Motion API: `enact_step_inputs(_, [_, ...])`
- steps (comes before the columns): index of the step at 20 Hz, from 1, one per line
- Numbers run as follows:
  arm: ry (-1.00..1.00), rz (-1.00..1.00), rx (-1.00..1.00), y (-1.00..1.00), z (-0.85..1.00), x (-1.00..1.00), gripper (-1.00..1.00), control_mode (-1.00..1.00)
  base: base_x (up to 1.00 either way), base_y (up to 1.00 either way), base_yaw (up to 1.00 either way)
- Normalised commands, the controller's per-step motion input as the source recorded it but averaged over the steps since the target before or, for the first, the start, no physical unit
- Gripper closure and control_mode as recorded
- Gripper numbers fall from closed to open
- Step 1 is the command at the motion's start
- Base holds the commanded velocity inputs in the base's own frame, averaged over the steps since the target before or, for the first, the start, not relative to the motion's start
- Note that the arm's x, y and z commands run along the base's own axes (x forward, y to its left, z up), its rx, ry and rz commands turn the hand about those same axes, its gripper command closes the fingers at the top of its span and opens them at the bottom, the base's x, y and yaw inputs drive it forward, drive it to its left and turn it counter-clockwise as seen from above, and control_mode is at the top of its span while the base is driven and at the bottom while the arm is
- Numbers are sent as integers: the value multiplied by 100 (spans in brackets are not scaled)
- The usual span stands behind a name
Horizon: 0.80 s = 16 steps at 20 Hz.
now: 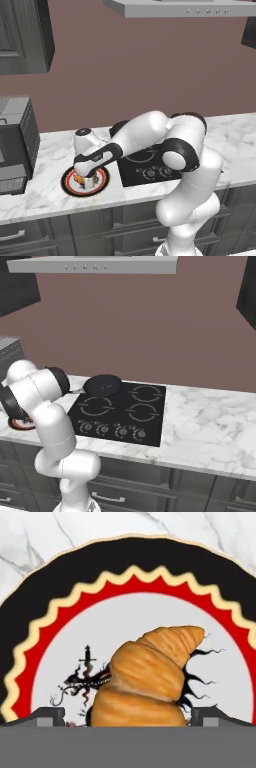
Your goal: Pick the croissant and place it on the pan. Then turn on the stove to warm the croissant.
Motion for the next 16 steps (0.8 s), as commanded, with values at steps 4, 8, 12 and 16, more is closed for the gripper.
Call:
enact_step_inputs(4, [0, 1, -1, 3, -25, 0, -100, -100, 0, 0, 0])
enact_step_inputs(8, [0, 1, 0, 0, -24, 0, -100, -100, 0, 0, 0])
enact_step_inputs(12, [-1, 0, 0, 0, -20, 0, 100, -100, 0, 0, 0])
enact_step_inputs(16, [-11, 0, 0, -9, -3, -21, 100, -100, 0, 0, 0])
